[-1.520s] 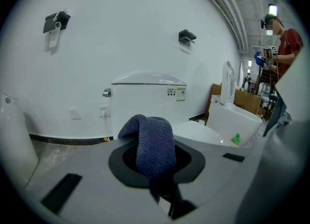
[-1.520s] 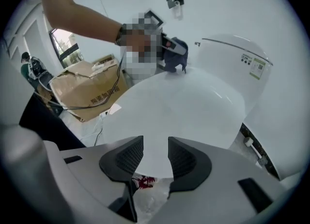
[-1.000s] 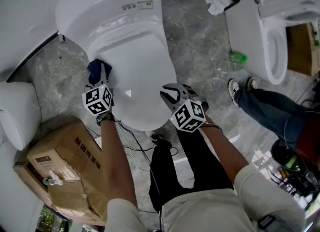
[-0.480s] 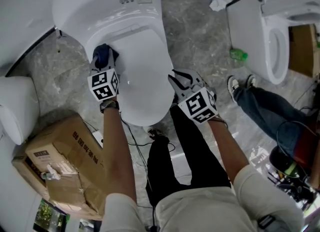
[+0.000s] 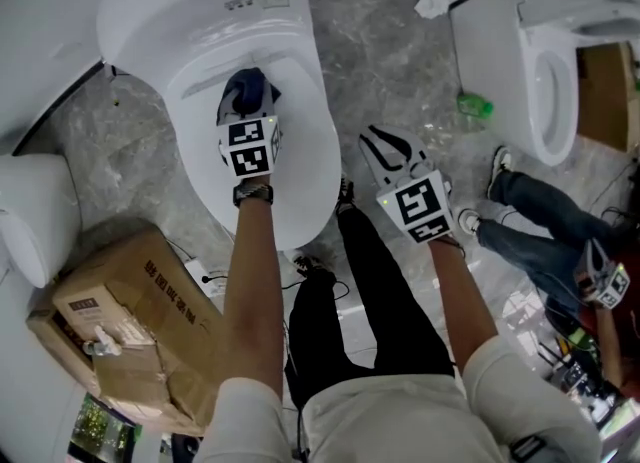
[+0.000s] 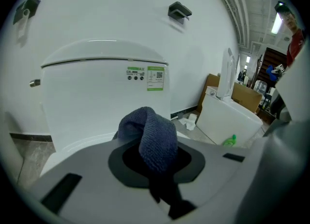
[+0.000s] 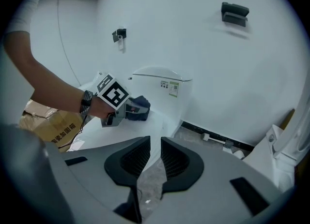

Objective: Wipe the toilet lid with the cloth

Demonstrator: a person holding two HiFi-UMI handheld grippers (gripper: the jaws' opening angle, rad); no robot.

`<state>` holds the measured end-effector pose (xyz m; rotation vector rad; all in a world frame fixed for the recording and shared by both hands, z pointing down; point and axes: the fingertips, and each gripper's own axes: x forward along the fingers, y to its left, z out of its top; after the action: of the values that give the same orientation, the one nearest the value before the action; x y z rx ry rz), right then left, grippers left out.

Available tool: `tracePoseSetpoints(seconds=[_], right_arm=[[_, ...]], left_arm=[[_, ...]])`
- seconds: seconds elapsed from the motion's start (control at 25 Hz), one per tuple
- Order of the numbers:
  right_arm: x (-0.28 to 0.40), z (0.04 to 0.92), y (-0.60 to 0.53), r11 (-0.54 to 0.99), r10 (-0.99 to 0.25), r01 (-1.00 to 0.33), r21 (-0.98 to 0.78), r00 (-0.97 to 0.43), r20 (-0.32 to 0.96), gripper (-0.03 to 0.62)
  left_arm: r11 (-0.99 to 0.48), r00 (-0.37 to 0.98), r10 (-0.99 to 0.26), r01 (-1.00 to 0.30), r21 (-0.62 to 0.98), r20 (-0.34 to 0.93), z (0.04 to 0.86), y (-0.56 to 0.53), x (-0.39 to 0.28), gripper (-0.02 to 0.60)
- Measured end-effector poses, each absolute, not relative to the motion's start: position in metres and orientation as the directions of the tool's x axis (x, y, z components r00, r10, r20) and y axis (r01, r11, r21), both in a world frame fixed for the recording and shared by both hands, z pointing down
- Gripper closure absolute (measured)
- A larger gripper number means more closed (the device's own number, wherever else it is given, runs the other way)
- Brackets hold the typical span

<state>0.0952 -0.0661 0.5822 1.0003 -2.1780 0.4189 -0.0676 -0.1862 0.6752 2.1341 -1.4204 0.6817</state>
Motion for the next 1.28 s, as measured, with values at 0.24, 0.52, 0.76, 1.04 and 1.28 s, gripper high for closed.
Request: tracePoseSetpoints(seconds=[0.24, 0.52, 0.76, 1.04, 1.28], right_arm=[[0.127, 0.574, -0.064, 0.611, -0.572, -0.792, 0.015, -0.428, 0.7, 0.51], [0.154, 0.572, -0.05, 0.569, -0.594, -0.822, 0.024, -0.39, 0.703, 0.51], [0.15, 0.573, -0.036, 0.569, -0.594, -0.822, 0.016, -0.398, 0.699, 0.51], [0.111, 0.573, -0.027, 0.61, -0.579, -0.792, 0.006, -0.441, 0.686, 0.51], [0.074, 0.576, -0.017, 0.646, -0.555, -0.764, -0.006, -0.474, 0.684, 0.51]], left_arm=[[-0.434, 0.406, -0.632, -0.891, 0.132, 0.66, 0.679, -0.176, -0.001, 0.528], [-0.568, 0.484, -0.551, -0.814, 0.119, 0.68, 0.694, -0.133, 0.059, 0.528], [-0.557, 0.461, -0.563, -0.825, 0.098, 0.686, 0.694, -0.103, 0.049, 0.528], [-0.474, 0.403, -0.613, -0.876, 0.091, 0.68, 0.691, -0.086, -0.016, 0.528], [-0.339, 0.31, -0.671, -0.936, 0.094, 0.674, 0.684, -0.08, -0.098, 0.528]])
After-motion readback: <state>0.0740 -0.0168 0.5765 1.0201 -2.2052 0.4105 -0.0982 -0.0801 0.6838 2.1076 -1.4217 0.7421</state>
